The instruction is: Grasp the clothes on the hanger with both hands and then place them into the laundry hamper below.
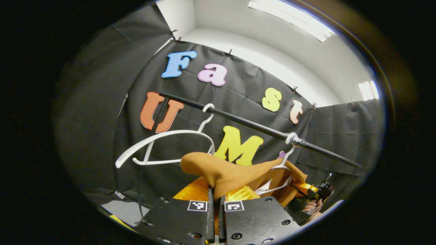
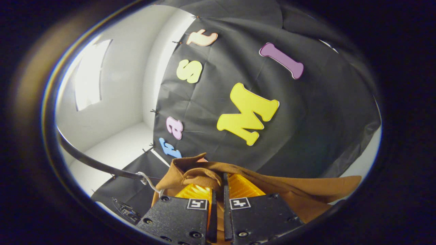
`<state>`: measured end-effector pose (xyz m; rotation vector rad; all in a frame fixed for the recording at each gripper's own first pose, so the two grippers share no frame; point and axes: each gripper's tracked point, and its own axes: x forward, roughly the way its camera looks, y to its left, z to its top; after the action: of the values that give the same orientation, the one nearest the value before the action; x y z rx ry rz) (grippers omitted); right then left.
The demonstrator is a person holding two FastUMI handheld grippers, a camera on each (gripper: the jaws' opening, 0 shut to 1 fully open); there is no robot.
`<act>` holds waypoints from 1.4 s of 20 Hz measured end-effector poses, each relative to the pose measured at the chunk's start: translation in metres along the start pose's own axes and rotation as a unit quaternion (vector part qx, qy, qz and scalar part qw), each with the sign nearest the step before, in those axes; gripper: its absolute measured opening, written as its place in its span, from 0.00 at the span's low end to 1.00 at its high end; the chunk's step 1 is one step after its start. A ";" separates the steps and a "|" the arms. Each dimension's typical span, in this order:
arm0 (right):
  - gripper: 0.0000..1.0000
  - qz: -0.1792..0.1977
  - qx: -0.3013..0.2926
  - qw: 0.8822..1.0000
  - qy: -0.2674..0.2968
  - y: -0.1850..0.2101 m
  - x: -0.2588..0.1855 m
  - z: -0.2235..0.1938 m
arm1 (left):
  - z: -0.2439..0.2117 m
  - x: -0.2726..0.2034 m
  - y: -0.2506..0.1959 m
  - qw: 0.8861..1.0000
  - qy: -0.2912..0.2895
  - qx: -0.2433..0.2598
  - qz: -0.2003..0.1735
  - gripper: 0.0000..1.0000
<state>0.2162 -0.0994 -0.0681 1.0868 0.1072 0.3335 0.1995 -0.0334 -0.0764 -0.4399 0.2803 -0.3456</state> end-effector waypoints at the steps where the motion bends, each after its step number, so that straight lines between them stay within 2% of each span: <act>1: 0.11 0.020 0.011 1.000 0.005 0.004 0.000 0.001 | 0.003 0.000 -0.003 1.000 0.001 -0.006 -0.013 0.10; 4: 0.11 0.055 0.065 0.996 0.021 0.001 0.002 0.005 | 0.004 0.005 -0.002 0.999 0.019 -0.028 -0.039 0.10; 5: 0.10 0.060 0.064 0.996 0.016 0.000 0.005 0.009 | 0.003 0.006 -0.002 0.998 0.026 -0.024 -0.043 0.10; 6: 0.10 0.067 0.063 0.996 0.014 0.000 0.008 0.013 | 0.004 0.006 -0.003 0.998 0.031 -0.018 -0.050 0.05; 9: 0.11 0.097 0.076 0.992 0.025 0.004 0.012 0.017 | 0.011 0.008 -0.009 0.995 0.044 -0.028 -0.082 0.09; 10: 0.11 0.098 0.075 0.992 0.029 0.002 0.016 0.017 | 0.011 0.009 -0.009 0.994 0.053 -0.031 -0.089 0.10; 11: 0.10 0.099 0.069 0.992 0.036 0.001 0.017 0.017 | 0.012 0.010 -0.008 0.993 0.060 -0.032 -0.094 0.05; 12: 0.10 0.102 0.062 0.992 0.037 0.002 0.019 0.019 | 0.012 0.009 -0.007 0.993 0.067 -0.031 -0.097 0.10; 15: 0.10 0.121 0.042 0.991 0.046 0.005 0.020 0.024 | 0.013 0.012 -0.009 0.989 0.090 -0.018 -0.118 0.10; 16: 0.10 0.121 0.039 0.991 0.050 0.001 0.024 0.024 | 0.012 0.013 -0.008 0.988 0.098 -0.013 -0.121 0.05; 17: 0.10 0.121 0.040 0.990 0.054 -0.002 0.026 0.024 | 0.012 0.014 -0.007 0.987 0.102 -0.014 -0.126 0.05; 19: 0.10 0.128 0.051 0.989 0.057 -0.003 0.030 0.024 | 0.014 0.017 -0.007 0.984 0.111 -0.035 -0.134 0.09; 21: 0.10 0.134 0.064 0.987 0.062 -0.002 0.032 0.021 | 0.012 0.016 -0.008 0.979 0.124 -0.059 -0.152 0.05; 22: 0.10 0.141 0.066 0.986 0.061 -0.001 0.032 0.023 | 0.013 0.013 -0.010 0.978 0.124 -0.064 -0.157 0.10; 23: 0.10 0.145 0.065 0.986 0.059 0.002 0.031 0.026 | 0.014 0.010 -0.010 0.977 0.124 -0.065 -0.162 0.05; 24: 0.10 0.147 0.060 0.986 0.058 0.002 0.032 0.029 | 0.014 0.010 -0.011 0.976 0.126 -0.069 -0.165 0.10; 25: 0.10 0.149 0.054 0.986 0.057 0.002 0.033 0.029 | 0.016 0.012 -0.012 0.975 0.124 -0.073 -0.168 0.10; 26: 0.10 0.146 0.056 0.986 0.056 -0.002 0.037 0.031 | 0.014 0.018 -0.006 0.977 0.129 -0.068 -0.157 0.05; 28: 0.10 0.136 0.059 0.987 0.066 -0.007 0.042 0.027 | 0.015 0.026 -0.004 0.978 0.135 -0.066 -0.145 0.05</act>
<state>0.2642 -0.1120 -0.0586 1.1976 0.0974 0.6525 0.2268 -0.0414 -0.0664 -0.5665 0.5081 -0.6782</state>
